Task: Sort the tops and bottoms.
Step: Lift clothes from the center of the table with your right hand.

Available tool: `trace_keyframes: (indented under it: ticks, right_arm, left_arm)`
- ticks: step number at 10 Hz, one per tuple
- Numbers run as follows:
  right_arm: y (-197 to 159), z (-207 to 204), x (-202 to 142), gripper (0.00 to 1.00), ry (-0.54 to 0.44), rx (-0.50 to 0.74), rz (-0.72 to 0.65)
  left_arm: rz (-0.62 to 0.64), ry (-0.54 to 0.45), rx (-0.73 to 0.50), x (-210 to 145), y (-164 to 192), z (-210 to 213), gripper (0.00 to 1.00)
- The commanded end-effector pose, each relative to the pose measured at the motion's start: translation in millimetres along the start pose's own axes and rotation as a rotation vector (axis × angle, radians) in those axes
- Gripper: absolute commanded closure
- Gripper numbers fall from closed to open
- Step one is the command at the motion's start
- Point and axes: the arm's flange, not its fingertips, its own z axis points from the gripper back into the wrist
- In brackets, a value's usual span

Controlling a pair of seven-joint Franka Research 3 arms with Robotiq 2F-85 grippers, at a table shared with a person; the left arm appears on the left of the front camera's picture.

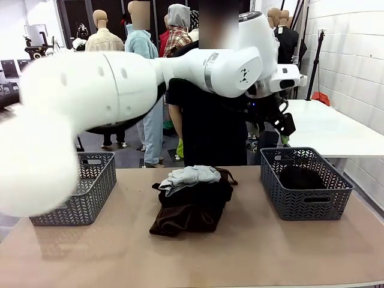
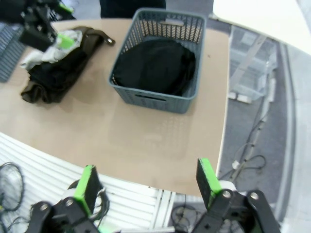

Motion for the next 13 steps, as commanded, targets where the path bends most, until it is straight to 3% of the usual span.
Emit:
trace_keyframes:
  ticks: [1, 3, 4, 7, 8, 10, 13]
  right_arm:
    - [0.4, -0.8, -1.4, 0.00, 0.010, 0.002, 0.003]
    - [0.4, -0.8, -1.4, 0.00, 0.010, 0.002, 0.003]
    - [0.4, -0.8, -1.4, 0.00, 0.010, 0.002, 0.003]
    - [0.4, -0.8, -1.4, 0.00, 0.010, 0.002, 0.003]
    - [0.4, -0.8, -1.4, 0.00, 0.010, 0.002, 0.003]
    - [0.4, -0.8, -1.4, 0.00, 0.010, 0.002, 0.003]
    - [0.4, -0.8, -1.4, 0.00, 0.010, 0.002, 0.003]
  left_arm:
    - [0.001, -0.019, 0.000, 16.0, 14.0, 0.9, 0.00]
    - [0.001, -0.019, 0.000, 16.0, 14.0, 0.9, 0.00]
    - [0.001, -0.005, 0.002, -3.1, 0.4, 0.3, 0.00]
    - [0.177, 0.043, 0.161, -126.8, 39.8, 60.2, 0.00]
    - [0.101, 0.003, 0.109, -159.5, 50.1, 82.8, 0.00]
    - [0.153, -0.091, 0.170, -214.7, 71.8, 111.2, 0.00]
    - [0.214, -0.084, 0.233, -266.8, 70.9, 141.1, 0.00]
